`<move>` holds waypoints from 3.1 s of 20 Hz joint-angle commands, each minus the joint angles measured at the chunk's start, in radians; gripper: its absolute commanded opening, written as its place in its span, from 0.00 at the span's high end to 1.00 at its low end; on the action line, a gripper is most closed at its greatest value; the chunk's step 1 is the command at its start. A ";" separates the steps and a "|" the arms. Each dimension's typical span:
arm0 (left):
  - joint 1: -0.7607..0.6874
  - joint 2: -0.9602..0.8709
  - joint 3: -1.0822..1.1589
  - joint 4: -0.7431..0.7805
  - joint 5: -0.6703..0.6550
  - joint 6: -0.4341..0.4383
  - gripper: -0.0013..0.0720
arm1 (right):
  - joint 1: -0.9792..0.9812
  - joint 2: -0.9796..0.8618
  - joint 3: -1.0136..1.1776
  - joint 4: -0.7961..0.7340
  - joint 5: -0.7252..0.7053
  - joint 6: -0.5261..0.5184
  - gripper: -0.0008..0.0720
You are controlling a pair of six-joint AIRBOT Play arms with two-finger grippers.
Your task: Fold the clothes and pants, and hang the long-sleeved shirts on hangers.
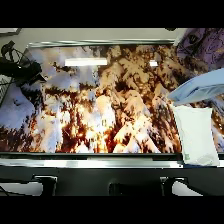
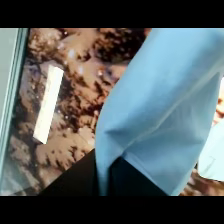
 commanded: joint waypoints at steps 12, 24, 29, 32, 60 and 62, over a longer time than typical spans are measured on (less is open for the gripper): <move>0.000 0.002 0.000 -0.003 -0.060 0.018 0.96 | 0.000 0.108 -0.072 -0.341 0.505 -0.188 0.94; -0.021 0.002 0.000 -0.003 -0.078 0.017 0.96 | 0.000 0.351 -0.654 -0.436 0.370 -0.200 0.94; -0.021 0.003 0.000 -0.003 -0.078 0.017 0.96 | 0.000 0.415 -0.873 -0.440 0.301 -0.157 0.94; -0.021 0.003 0.000 -0.002 -0.078 0.017 0.96 | 0.000 0.430 -0.947 -0.445 0.296 -0.151 0.94; -0.079 0.092 0.000 0.022 0.084 0.148 0.96 | 0.359 0.445 -0.814 -0.016 -0.343 -0.682 0.94; -0.141 0.136 0.000 0.094 0.105 0.203 0.96 | 0.531 0.421 -0.814 -0.036 -0.367 -0.718 0.94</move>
